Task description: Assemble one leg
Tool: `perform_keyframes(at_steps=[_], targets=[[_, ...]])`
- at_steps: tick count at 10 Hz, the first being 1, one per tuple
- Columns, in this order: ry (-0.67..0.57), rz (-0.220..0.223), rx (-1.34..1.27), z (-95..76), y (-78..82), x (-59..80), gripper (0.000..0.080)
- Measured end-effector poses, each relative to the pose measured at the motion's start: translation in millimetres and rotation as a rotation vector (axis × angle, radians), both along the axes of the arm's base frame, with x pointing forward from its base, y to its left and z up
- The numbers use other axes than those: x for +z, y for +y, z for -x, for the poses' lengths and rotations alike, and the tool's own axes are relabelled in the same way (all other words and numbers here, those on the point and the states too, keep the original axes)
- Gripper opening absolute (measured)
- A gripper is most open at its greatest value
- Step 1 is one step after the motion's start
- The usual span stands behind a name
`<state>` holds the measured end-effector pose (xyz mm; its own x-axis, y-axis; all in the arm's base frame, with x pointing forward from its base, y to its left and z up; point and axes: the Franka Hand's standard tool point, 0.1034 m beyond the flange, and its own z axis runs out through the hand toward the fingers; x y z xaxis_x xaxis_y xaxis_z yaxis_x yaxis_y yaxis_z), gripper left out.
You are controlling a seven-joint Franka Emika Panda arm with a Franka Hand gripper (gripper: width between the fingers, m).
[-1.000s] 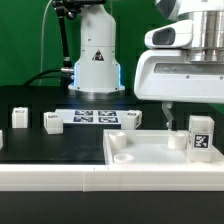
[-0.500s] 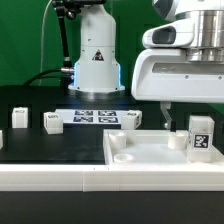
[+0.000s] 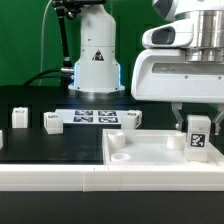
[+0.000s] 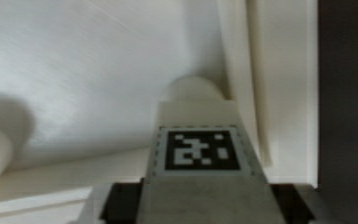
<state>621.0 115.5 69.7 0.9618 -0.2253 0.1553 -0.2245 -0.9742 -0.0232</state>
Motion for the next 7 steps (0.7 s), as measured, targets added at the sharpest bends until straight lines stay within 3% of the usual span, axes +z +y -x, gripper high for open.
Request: perform_keyframes(at_steps=[3,7], targets=[[-0.001,-0.037,-0.221,0.5,0.1,-0.5,0.0290],[-0.023,-0.141,-0.718,1.7,3.3,-1.5,0.0290]])
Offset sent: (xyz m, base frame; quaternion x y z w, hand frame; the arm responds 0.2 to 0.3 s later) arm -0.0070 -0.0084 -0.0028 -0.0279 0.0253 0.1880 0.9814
